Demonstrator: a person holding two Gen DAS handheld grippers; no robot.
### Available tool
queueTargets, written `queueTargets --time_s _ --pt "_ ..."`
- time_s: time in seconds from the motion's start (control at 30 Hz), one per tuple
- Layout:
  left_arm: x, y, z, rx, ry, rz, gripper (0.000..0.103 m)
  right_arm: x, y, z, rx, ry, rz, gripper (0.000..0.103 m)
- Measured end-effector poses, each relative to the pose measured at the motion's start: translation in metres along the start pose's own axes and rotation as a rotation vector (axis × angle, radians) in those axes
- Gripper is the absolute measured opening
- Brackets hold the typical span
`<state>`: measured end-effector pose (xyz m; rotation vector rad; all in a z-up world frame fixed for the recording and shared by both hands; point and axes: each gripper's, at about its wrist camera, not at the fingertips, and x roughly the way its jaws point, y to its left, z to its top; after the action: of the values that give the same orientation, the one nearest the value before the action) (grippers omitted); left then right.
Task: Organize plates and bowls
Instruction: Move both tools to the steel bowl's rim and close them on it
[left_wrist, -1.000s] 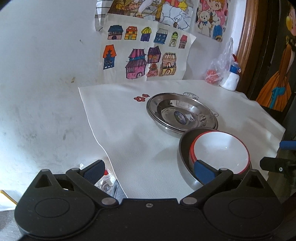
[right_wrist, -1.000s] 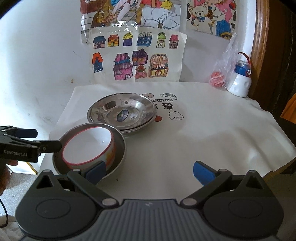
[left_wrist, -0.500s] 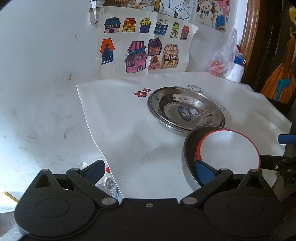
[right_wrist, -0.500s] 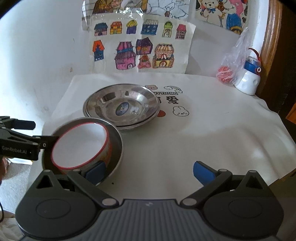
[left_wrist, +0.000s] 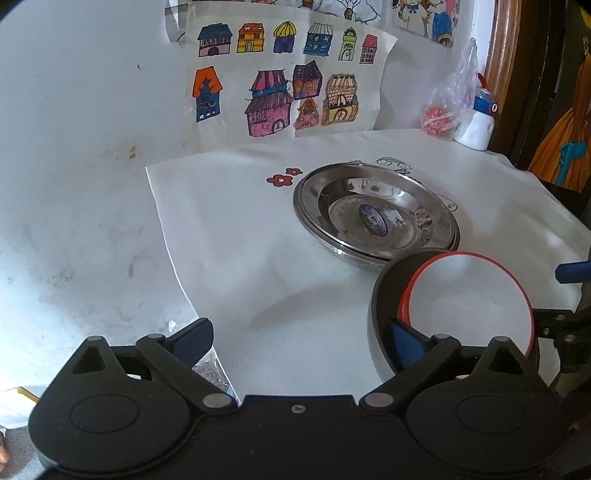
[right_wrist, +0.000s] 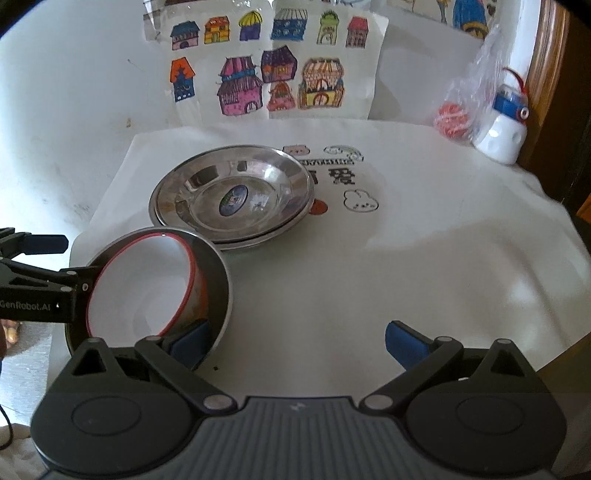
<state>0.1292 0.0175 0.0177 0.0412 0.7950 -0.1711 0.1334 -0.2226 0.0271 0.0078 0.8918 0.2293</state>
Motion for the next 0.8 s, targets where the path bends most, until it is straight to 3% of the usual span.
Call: queueTargets --time_s 0.3,0.53,0.8 --pt "0.003 -0.001 0.005 0.005 -0.007 -0.028 0.089 0.005 -0.002 0.002 0.048 0.039 0.052 0.082" --pt "0.004 0.003 0.008 -0.048 0.014 -0.112 0.065 0.007 -0.005 0.001 0.109 0.061 0.088 0.076" --pt "0.008 0.000 0.009 -0.079 0.078 -0.183 0.037 0.012 -0.004 0.009 0.141 0.132 0.133 0.059"
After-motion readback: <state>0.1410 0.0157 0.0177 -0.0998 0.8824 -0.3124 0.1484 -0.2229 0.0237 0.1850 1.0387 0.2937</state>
